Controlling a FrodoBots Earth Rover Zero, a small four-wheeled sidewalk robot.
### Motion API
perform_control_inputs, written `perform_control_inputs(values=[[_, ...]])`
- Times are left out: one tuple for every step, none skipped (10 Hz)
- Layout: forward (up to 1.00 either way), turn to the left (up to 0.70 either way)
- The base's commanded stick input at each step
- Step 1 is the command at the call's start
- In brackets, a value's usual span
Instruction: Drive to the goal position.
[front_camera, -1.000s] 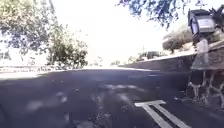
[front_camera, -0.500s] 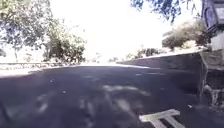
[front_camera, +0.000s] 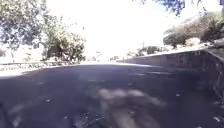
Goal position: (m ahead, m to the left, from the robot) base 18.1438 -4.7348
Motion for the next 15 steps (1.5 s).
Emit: perform_control_inputs(values=[[1.0,0.0],[1.0,0.0],[1.0,0.0],[1.0,0.0],[1.0,0.0],[1.0,0.0],[1.0,0.0],[1.0,0.0],[1.0,0.0],[1.0,0.0],[1.0,-0.09],[1.0,-0.2],[1.0,-0.27],[1.0,-0.27],[1.0,-0.27]])
